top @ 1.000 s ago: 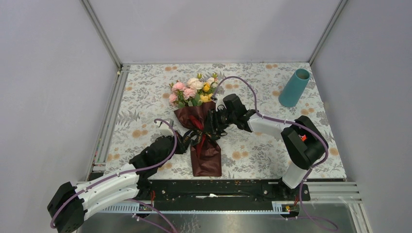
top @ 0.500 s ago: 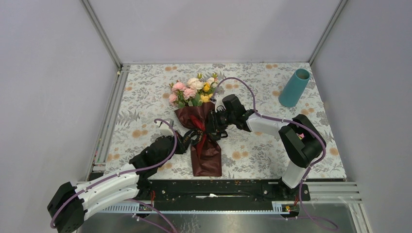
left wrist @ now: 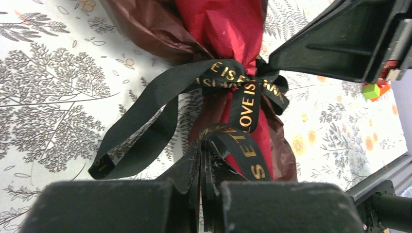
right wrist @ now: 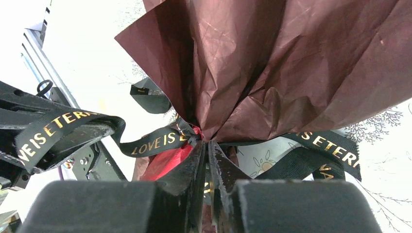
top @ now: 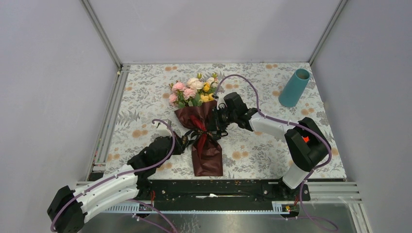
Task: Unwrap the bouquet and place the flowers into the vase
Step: Untie the ribbon from the wrapping paper.
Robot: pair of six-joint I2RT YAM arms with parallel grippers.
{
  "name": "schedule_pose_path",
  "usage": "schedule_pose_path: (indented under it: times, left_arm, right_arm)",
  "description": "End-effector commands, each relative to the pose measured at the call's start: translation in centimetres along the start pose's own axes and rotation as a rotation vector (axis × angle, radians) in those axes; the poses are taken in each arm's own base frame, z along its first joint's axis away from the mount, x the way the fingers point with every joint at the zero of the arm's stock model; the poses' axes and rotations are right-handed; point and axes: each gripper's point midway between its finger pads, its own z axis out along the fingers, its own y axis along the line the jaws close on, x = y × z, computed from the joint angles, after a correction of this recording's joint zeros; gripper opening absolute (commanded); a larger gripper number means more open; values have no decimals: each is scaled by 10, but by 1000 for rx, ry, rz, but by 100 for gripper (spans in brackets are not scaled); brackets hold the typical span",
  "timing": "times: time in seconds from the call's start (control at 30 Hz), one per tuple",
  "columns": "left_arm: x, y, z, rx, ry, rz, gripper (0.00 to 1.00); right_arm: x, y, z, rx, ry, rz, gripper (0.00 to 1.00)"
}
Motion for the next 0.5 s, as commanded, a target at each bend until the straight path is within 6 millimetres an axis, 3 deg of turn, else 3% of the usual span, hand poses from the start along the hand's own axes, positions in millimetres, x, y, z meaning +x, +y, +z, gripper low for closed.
schedule_pose_path:
  times: [0.0, 0.13, 0.27, 0.47]
  left_arm:
    - [-18, -5, 0, -8, -40, -13, 0]
    - [-21, -8, 0, 14, -43, -6, 0]
    - [-21, -9, 0, 22, -40, -4, 0]
    - [-23, -2, 1, -1, -31, -22, 0]
  right_arm:
    - [-23, 7, -12, 11, -54, -1, 10]
    - [-18, 6, -11, 10, -43, 4, 12]
    - [-18, -1, -11, -3, -49, 23, 26]
    - [-19, -34, -25, 64, -75, 72, 45]
